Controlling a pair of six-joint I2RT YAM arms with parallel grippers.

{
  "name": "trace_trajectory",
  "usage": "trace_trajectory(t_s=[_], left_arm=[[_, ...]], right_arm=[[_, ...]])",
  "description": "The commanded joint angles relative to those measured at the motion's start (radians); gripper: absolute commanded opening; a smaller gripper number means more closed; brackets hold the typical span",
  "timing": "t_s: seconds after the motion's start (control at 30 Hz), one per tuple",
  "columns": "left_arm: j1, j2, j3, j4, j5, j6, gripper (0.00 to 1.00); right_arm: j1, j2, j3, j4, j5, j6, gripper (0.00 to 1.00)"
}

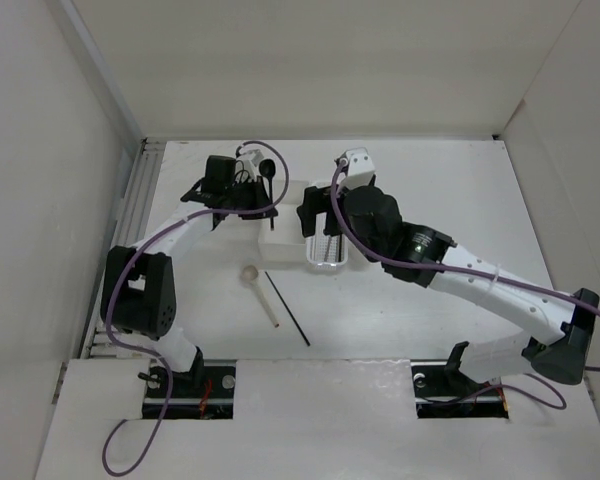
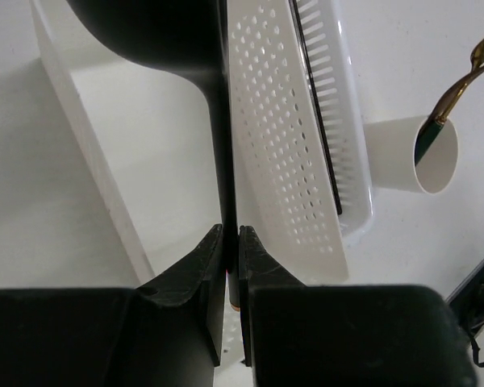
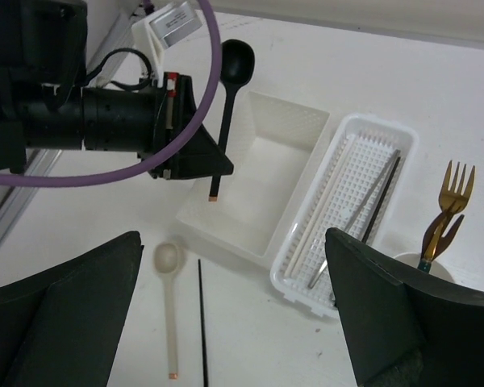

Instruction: Sort the eating utensils into containers

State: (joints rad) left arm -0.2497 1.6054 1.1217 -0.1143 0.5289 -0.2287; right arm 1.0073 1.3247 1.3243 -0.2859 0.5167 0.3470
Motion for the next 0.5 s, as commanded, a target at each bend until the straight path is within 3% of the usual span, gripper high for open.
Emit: trace_trajectory(t_s=[0.0, 0.1, 0.13, 0.23, 0.27, 0.3, 0.4, 0.47], left_arm=[[-0.028, 0.040, 0.096, -0.045, -0.030, 0.016, 0.00], [-0.051, 0.074, 0.142, -0.065, -0.041, 0.006, 0.09], [-0.051, 0.074, 0.151, -0.065, -0.041, -0.003, 0.18], [-0.051, 0.074, 0.151, -0.074, -0.081, -0.014, 0.25], [-0.051, 0.074, 0.151, -0.074, -0.081, -0.024, 0.39], [-0.051, 0.074, 0.141, -0.074, -0.092, -0.024, 0.44], [-0.051, 0.074, 0.141, -0.085, -0.101, -0.034, 0.55], [-0.051, 0.064, 0.151, -0.099, -0.112, -0.043, 0.56]], right_arm=[[-0.019, 0.007, 0.032, -0.018, 0.017, -0.048, 1.00], [-0.019, 0.007, 0.032, -0.027, 0.017, -0.048, 1.00], [-0.019, 0.007, 0.032, -0.027, 0.017, -0.048, 1.00], [-0.019, -0.004, 0.032, -0.036, 0.017, -0.057, 1.00], [-0.019, -0.004, 0.032, -0.036, 0.017, -0.057, 1.00], [-0.019, -0.013, 0.023, -0.036, 0.017, -0.057, 1.00], [-0.019, -0.022, 0.023, -0.036, 0.026, -0.066, 1.00], [-0.019, -0.022, 0.023, -0.036, 0.026, -0.066, 1.00]])
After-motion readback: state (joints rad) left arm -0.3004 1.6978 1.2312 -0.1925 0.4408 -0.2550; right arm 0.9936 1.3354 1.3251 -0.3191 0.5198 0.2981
